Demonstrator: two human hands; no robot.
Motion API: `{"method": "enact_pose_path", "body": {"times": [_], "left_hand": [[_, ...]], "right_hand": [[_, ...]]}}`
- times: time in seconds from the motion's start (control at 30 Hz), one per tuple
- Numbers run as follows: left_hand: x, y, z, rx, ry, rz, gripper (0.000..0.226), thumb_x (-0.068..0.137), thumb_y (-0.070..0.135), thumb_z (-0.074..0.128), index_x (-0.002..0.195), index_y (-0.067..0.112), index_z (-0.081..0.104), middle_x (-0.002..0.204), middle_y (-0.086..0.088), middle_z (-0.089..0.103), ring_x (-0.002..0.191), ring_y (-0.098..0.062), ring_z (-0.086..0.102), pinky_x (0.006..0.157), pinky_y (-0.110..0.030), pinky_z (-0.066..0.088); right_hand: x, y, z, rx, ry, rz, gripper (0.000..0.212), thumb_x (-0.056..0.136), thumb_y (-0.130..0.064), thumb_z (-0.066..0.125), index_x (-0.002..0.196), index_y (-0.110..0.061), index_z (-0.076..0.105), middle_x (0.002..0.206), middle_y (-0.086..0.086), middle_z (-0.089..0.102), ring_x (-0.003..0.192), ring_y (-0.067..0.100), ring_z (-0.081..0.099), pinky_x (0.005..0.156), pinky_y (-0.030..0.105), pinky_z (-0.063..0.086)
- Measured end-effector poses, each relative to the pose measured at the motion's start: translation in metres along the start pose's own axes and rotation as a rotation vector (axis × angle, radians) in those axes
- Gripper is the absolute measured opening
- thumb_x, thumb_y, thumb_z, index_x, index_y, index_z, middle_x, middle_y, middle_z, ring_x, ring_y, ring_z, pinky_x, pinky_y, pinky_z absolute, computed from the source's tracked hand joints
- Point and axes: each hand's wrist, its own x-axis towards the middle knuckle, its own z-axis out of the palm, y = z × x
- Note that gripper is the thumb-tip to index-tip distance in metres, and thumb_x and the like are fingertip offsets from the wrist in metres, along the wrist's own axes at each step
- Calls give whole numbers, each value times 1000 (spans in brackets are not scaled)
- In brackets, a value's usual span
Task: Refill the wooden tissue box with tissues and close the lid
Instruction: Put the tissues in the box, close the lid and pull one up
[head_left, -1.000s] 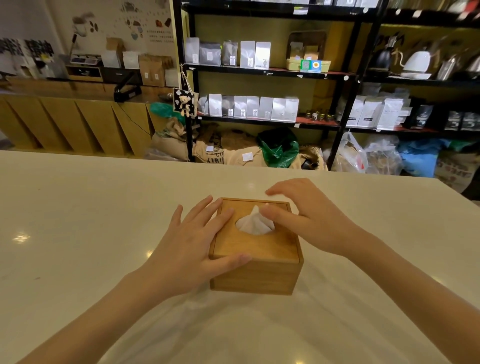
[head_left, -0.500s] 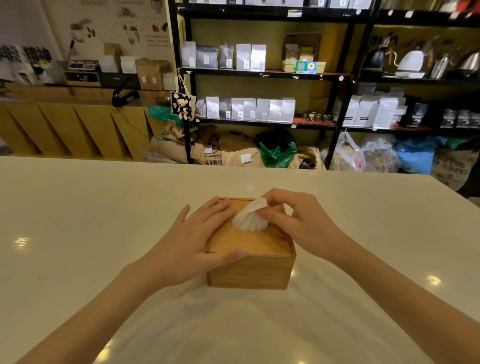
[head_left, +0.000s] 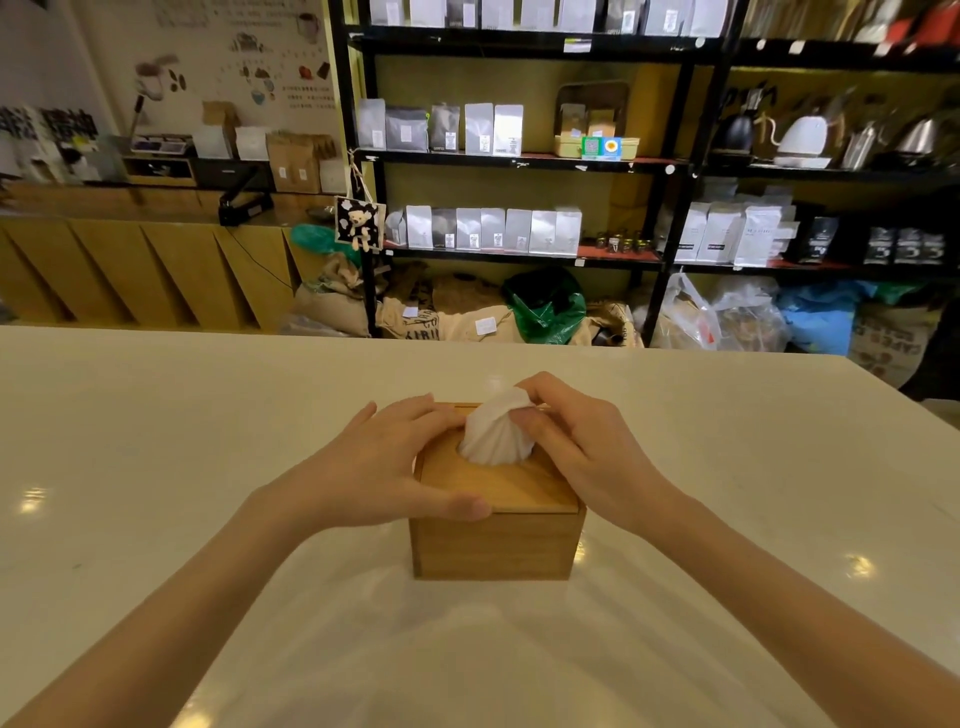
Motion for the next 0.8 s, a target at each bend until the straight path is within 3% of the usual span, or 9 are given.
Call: {"method": "enact_pose_path", "body": {"times": [0.1, 0.2, 0.27, 0.37, 0.43, 0.53, 0.6, 0.7, 0.8], "left_hand": [[12, 6, -11, -270, 37, 12, 67, 73, 57, 62, 133, 37, 38, 131, 11, 45, 125, -10, 38, 90, -18, 35], [23, 9, -15, -508, -19, 76, 40, 81, 34, 62, 119, 36, 49, 112, 22, 52, 104, 3, 49, 73, -9, 40], [27, 9, -12, -526, -42, 101, 34, 81, 29, 65, 114, 29, 57, 107, 18, 59, 97, 2, 55, 72, -8, 45], [29, 6, -8, -558, 14, 101, 28, 79, 27, 68, 105, 31, 59, 103, 15, 62, 95, -2, 58, 76, -12, 49], [29, 6, -6, -569, 41, 106, 25, 81, 27, 65, 105, 31, 59, 104, 14, 63, 99, -4, 58, 83, -18, 49], [28, 6, -2, -544, 55, 105, 19, 85, 31, 58, 104, 31, 60, 100, 12, 63, 98, -8, 58, 87, -25, 47], [27, 6, -1, -583, 71, 107, 13, 85, 30, 58, 97, 30, 62, 96, 8, 64, 94, -11, 59, 84, -26, 49], [25, 4, 2, -740, 151, 108, 10, 82, 20, 63, 91, 24, 64, 95, 5, 67, 89, -8, 64, 78, -20, 53], [22, 1, 4, -846, 230, 142, 12, 78, 12, 66, 82, 24, 64, 96, 11, 67, 86, 1, 65, 74, -11, 53]], "right_hand": [[1, 0, -2, 11, -22, -10, 14, 95, -23, 41, 102, -27, 52, 93, -6, 62, 88, 4, 55, 74, 18, 45], [1, 3, -4, 36, -56, 3, 13, 94, -25, 42, 102, -33, 48, 92, -19, 58, 90, -3, 56, 77, 13, 47], [0, 5, -6, 50, -56, 34, 17, 92, -28, 48, 106, -37, 45, 95, -22, 57, 93, -5, 56, 80, 11, 48], [-1, 9, -8, 46, -59, 85, 44, 83, -26, 63, 119, -35, 42, 107, -20, 52, 97, -5, 53, 81, 3, 45], [-1, 12, -9, 38, -57, 121, 56, 79, -25, 68, 128, -28, 42, 118, -15, 46, 105, 0, 50, 87, 8, 45], [1, 14, -10, -4, -76, 151, 45, 79, -27, 68, 122, -20, 55, 125, -8, 46, 114, 8, 47, 98, 24, 44], [3, 14, -11, 11, -73, 180, 34, 79, -26, 67, 112, -16, 62, 128, -7, 47, 115, 9, 47, 99, 27, 44], [3, 14, -11, 94, 15, 174, 16, 81, -21, 65, 95, -14, 66, 119, -9, 52, 108, 8, 51, 94, 22, 46], [0, 16, -10, 31, 82, 121, 14, 81, -23, 64, 93, -15, 66, 112, -16, 53, 105, 4, 52, 86, 11, 43]]}}
